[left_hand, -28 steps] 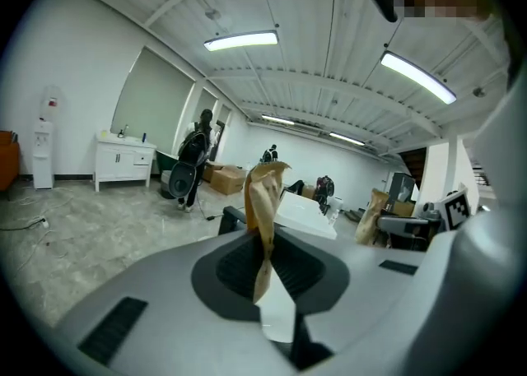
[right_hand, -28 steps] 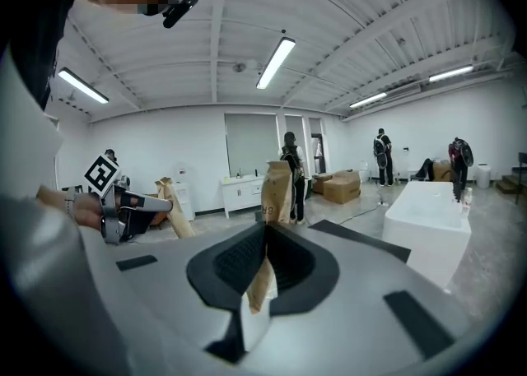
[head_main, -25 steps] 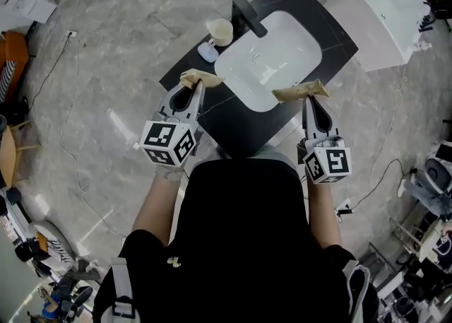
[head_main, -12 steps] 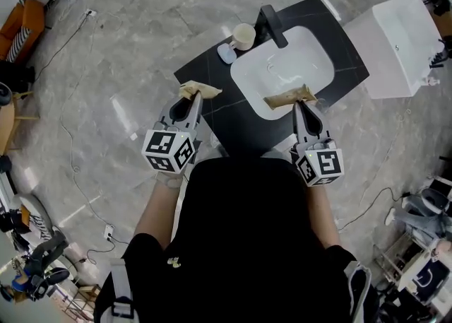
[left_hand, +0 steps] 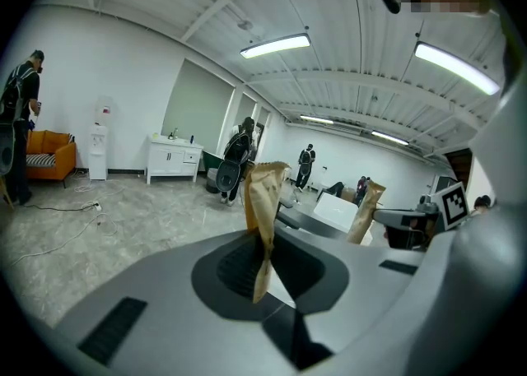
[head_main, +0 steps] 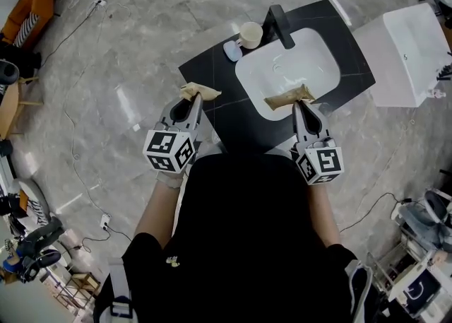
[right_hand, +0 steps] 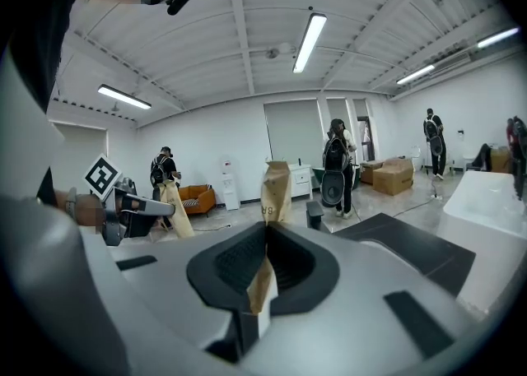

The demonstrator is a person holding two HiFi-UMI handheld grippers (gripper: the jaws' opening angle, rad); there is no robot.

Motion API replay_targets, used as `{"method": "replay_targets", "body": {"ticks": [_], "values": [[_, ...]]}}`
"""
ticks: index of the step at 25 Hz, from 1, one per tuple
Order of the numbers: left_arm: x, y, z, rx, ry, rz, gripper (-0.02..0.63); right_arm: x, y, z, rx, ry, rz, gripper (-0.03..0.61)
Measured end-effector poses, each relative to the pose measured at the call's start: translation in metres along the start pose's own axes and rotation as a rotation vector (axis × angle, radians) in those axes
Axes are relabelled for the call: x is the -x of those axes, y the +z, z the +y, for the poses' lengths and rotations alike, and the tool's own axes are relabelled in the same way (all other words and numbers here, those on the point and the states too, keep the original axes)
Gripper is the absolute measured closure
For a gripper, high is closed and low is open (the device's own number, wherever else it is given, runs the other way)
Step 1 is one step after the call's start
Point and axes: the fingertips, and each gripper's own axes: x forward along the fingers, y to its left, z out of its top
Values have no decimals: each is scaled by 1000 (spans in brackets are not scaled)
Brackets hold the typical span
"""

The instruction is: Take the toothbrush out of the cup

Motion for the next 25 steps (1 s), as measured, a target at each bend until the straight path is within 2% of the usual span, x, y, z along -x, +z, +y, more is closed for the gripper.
{"method": "replay_targets", "body": {"ticks": [8,25], "values": [[0,3,-1,-4,10,2,569,-8,3,-1,45,29,2,545],[0,1,-9,0,25,11,569,-16,3,-7,40,74,9,545]]}}
